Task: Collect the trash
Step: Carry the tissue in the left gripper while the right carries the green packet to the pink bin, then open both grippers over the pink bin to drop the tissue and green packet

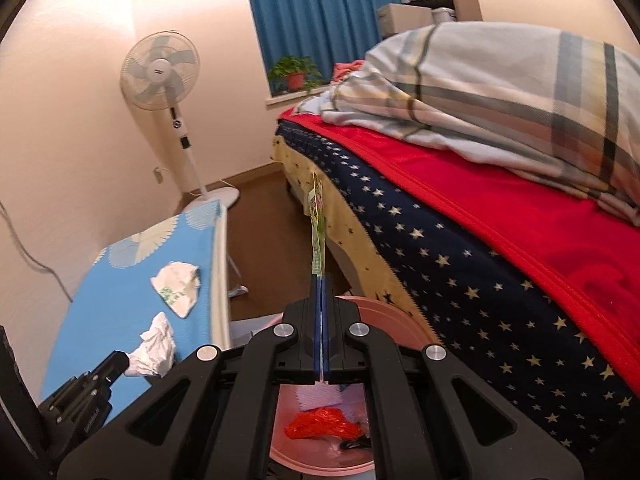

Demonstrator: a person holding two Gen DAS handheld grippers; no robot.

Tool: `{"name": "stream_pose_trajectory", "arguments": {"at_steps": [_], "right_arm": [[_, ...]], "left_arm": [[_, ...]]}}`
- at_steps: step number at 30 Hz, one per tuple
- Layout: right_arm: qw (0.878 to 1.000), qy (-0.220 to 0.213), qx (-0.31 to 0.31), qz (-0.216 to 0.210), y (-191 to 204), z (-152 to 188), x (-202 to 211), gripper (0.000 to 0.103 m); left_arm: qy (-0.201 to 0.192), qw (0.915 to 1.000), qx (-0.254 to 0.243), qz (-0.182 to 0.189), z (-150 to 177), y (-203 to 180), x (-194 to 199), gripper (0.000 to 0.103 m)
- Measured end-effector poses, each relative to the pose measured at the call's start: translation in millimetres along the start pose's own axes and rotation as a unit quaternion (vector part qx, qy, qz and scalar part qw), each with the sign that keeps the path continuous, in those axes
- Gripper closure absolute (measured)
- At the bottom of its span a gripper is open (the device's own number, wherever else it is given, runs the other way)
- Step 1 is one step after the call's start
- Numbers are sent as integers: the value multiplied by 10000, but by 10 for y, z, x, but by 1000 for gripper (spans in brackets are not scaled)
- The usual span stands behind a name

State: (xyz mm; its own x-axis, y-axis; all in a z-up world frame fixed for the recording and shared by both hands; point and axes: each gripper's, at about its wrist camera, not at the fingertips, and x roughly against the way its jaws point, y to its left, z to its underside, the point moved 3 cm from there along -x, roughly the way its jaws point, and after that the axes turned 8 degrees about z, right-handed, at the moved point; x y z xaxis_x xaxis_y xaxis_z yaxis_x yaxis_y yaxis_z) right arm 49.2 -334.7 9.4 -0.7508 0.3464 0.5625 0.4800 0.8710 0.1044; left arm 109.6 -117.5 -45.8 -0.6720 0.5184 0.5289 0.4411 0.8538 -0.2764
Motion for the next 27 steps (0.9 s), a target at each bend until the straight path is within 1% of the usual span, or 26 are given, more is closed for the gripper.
{"name": "stream_pose_trajectory", "arguments": {"at_steps": [5, 13, 18, 27], "right_arm": [[9998, 114, 72, 128, -16, 65, -77, 103], [9989, 289, 93, 368, -98, 144, -190, 102], [9985, 268, 135, 450, -113, 142, -204, 102], [9980, 276, 165, 538, -110, 156, -212, 102]], "left_arm": [[172, 9993, -131, 299, 105, -235, -219, 101], [436, 9968, -248, 621, 248, -491, -486, 101], [551, 9952, -354, 727, 310, -607, -586, 101], [615, 9942, -333, 818, 336, -643, -646, 101]]}}
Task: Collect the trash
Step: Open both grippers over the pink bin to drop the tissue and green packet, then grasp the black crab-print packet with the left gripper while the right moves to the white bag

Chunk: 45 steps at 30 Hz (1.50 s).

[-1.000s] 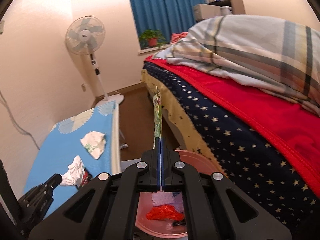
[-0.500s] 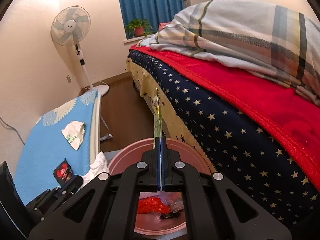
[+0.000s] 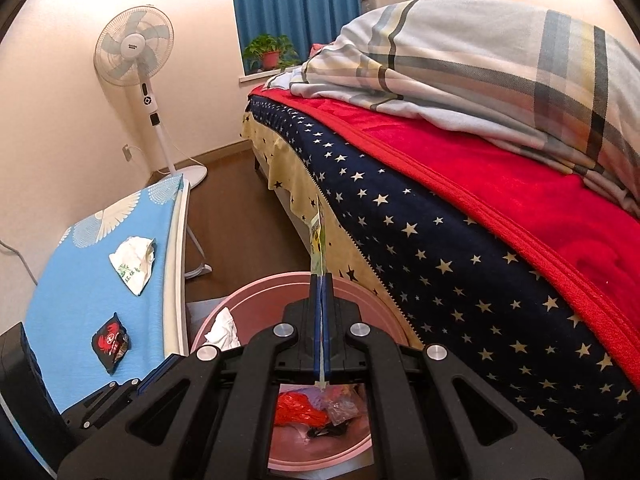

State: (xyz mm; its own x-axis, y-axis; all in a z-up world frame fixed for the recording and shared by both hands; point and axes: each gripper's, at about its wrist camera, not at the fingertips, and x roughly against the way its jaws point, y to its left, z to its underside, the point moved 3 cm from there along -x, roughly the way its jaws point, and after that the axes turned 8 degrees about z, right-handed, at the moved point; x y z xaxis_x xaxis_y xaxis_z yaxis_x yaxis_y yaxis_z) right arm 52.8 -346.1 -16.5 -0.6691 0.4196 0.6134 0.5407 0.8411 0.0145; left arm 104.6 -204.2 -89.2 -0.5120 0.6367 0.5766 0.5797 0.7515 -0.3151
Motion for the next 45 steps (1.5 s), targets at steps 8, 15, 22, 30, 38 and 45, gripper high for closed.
{"name": "stream_pose_trajectory", "arguments": {"at_steps": [8, 15, 22, 30, 38, 45], "right_arm": [[10000, 54, -49, 12, -37, 6, 1, 100], [10000, 23, -68, -25, -28, 13, 23, 89], [9998, -40, -156, -103, 25, -2, 58, 74], [9996, 4, -171, -234, 186, 44, 24, 66], [9986, 56, -204, -484, 391, 81, -35, 66], [9977, 94, -187, -649, 532, 91, -93, 66]], "left_arm": [[-33, 10000, 34, -10, -13, 7, 19, 100], [-111, 9999, 98, -70, -33, 76, 105, 100], [-197, 9994, 196, -229, -24, 220, 247, 100], [-400, 9963, 511, -562, -28, 567, 494, 100], [-426, 9844, 1190, -1222, 38, 1099, 656, 100], [-417, 9834, 1141, -1350, -16, 1140, 599, 100]]}}
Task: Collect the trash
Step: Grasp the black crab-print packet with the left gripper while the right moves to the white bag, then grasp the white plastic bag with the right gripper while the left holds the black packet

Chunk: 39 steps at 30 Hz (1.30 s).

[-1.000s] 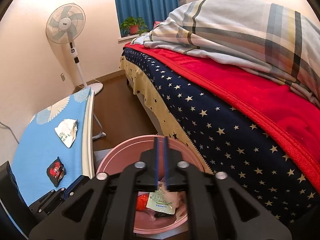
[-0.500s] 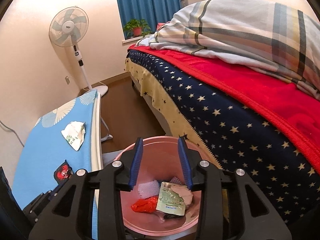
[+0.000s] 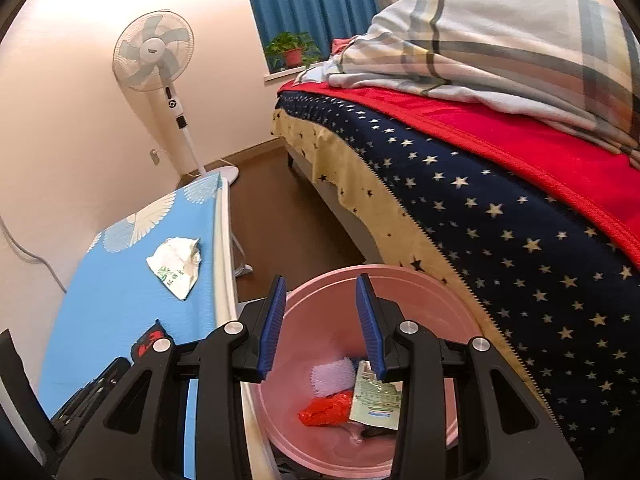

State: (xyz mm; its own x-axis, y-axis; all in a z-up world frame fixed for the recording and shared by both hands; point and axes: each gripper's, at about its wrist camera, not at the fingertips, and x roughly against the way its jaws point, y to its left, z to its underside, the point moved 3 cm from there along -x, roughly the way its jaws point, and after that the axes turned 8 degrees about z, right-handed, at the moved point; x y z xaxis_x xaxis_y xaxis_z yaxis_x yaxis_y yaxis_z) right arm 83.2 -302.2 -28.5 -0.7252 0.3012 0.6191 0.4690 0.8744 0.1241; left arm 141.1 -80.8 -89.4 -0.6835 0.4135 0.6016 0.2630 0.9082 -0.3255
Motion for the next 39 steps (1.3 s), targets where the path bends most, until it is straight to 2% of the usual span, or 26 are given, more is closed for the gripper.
{"name": "stream_pose_trajectory", "arguments": {"at_steps": [2, 3, 4, 6, 9, 17, 18, 19, 21, 22, 25, 33, 39], "right_arm": [[10000, 9, 15, -37, 20, 5, -18, 66], [10000, 14, 20, -43, 27, 5, -31, 66], [10000, 17, 17, -50, 30, 8, -39, 66], [10000, 27, 17, -53, 30, 9, -56, 66], [10000, 45, -8, -46, 10, 0, -96, 66], [9999, 115, 21, -128, 107, 9, -211, 66], [9998, 122, 33, -156, 134, 11, -225, 66], [9997, 127, 46, -210, 177, 13, -241, 66], [9994, 123, 68, -317, 250, 7, -267, 66], [9991, 115, 92, -385, 299, 7, -278, 66], [9979, 89, 178, -623, 460, 3, -320, 66], [9916, 216, 492, -1173, 980, 29, -528, 69], [9891, 302, 554, -1330, 1299, -54, -785, 69]], "left_arm": [[12, 9999, -129, 25, -5, -70, -34, 99], [32, 9998, -197, 32, -10, -109, -67, 91], [46, 9997, -237, 32, -14, -131, -92, 78], [64, 9996, -286, -4, -23, -165, -143, 65], [254, 9990, -323, -168, -23, -173, -253, 65], [659, 9959, -291, -541, 35, -75, -375, 65], [685, 9957, -288, -548, 45, -56, -373, 68], [688, 9957, -285, -549, 50, -36, -363, 78], [700, 9959, -281, -509, 49, -7, -350, 88], [666, 9960, -289, -523, 40, 15, -329, 93], [533, 9966, -258, -572, -5, 98, -244, 96], [88, 9956, 76, -934, -150, 440, 2, 98], [-166, 9936, 140, -1111, -268, 533, 93, 100]]}}
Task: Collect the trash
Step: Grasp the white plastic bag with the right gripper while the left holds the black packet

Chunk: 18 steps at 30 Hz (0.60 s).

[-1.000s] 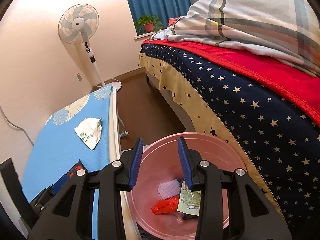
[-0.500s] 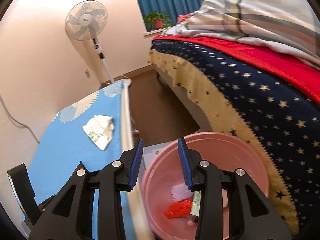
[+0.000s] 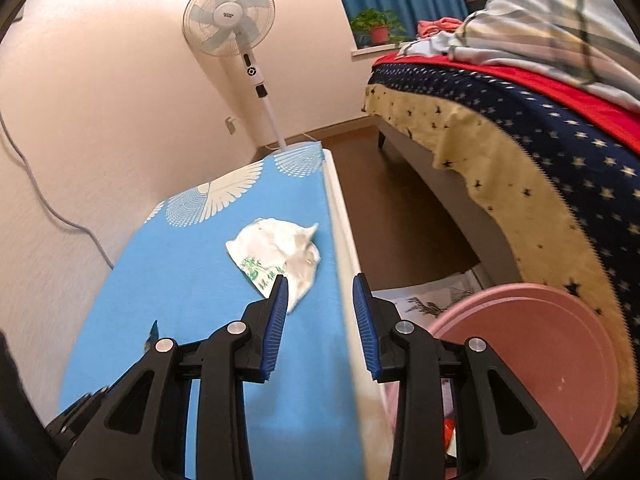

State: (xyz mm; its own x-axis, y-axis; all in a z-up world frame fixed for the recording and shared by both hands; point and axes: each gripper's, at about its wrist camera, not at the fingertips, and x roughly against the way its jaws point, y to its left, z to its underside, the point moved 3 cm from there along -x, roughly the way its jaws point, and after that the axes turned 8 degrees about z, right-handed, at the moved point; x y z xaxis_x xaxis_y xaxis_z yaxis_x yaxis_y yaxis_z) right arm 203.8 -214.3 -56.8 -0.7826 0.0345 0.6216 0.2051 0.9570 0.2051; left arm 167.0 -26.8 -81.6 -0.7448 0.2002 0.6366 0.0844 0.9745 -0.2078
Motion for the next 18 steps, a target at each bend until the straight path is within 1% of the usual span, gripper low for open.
{"name": "stream_pose_trajectory", "arguments": {"at_steps": [4, 9, 15, 16, 17, 18], "right_arm": [[10000, 20, -18, -6, 55, -131, -210, 69], [9997, 222, -53, -3, 102, -239, -572, 69], [9989, 466, 32, 1, 187, -245, -855, 70], [9987, 502, 46, -13, 202, -245, -888, 74], [9986, 523, 71, 11, 214, -239, -905, 86], [9986, 524, 86, 35, 212, -235, -907, 95]], "left_arm": [[-105, 9999, 15, -67, -58, 19, 20, 100], [-145, 9998, 68, -101, -93, 69, 27, 100], [-159, 9997, 110, -136, -114, 137, 42, 100], [-165, 9997, 116, -143, -116, 144, 47, 100], [-168, 9997, 115, -149, -120, 145, 47, 100], [-172, 9997, 113, -151, -126, 149, 51, 100]]}}
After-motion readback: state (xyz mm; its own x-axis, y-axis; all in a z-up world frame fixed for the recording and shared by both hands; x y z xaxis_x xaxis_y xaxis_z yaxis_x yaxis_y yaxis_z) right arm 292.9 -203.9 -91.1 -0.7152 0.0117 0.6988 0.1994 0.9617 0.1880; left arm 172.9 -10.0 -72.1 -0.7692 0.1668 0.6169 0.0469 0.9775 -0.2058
